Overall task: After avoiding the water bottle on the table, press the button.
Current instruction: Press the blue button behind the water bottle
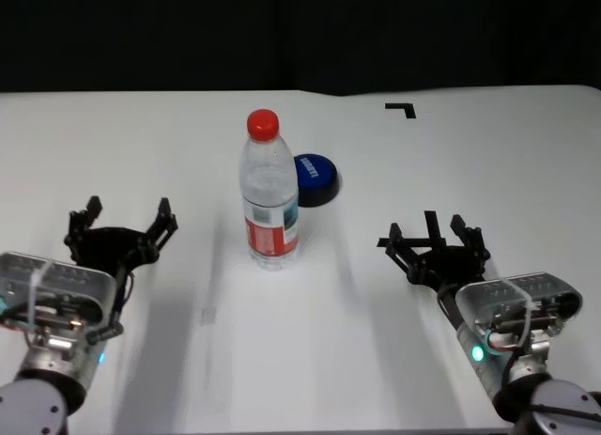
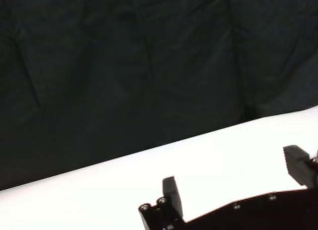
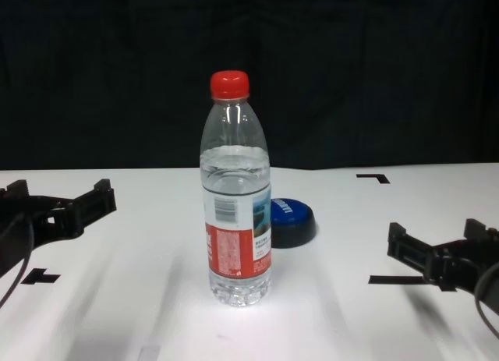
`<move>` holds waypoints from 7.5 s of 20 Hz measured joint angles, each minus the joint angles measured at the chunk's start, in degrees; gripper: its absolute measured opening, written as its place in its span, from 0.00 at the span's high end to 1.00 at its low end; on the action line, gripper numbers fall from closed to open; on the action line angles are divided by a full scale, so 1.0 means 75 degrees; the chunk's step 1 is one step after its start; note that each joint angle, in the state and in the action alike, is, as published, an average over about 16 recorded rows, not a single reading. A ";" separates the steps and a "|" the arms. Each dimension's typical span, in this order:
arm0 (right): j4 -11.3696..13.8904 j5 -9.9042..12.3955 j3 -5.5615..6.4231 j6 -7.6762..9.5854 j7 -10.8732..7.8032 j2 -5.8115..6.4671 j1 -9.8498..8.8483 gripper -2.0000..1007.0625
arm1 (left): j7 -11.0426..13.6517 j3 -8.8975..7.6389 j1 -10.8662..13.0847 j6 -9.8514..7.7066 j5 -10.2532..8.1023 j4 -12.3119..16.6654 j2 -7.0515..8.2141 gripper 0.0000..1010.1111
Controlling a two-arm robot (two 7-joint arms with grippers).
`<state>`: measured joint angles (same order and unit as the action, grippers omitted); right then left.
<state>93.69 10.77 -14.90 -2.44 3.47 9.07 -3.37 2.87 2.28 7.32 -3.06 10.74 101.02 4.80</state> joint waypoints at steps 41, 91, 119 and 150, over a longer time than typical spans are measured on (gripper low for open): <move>0.0149 -0.0334 0.0128 -0.0009 -0.0196 -0.0260 -0.0049 0.00 | 0.0002 0.0004 -0.0014 -0.0007 -0.0002 -0.0023 -0.0001 0.01; -0.0893 -0.1077 0.0762 0.0182 -0.1140 -0.1008 0.1320 0.00 | 0.0002 0.0004 -0.0014 -0.0008 -0.0002 -0.0023 -0.0002 0.01; -0.2113 -0.1264 0.0623 0.0160 -0.1204 -0.1047 0.2398 0.00 | 0.0002 0.0004 -0.0014 -0.0008 -0.0002 -0.0023 -0.0002 0.01; -0.3092 -0.1600 0.0476 0.0428 -0.1175 -0.1203 0.3112 0.00 | 0.0002 0.0004 -0.0014 -0.0008 -0.0002 -0.0023 -0.0002 0.01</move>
<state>70.50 -1.23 -11.33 0.77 -5.34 0.05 19.97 2.88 2.31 7.21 -3.12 10.72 100.85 4.79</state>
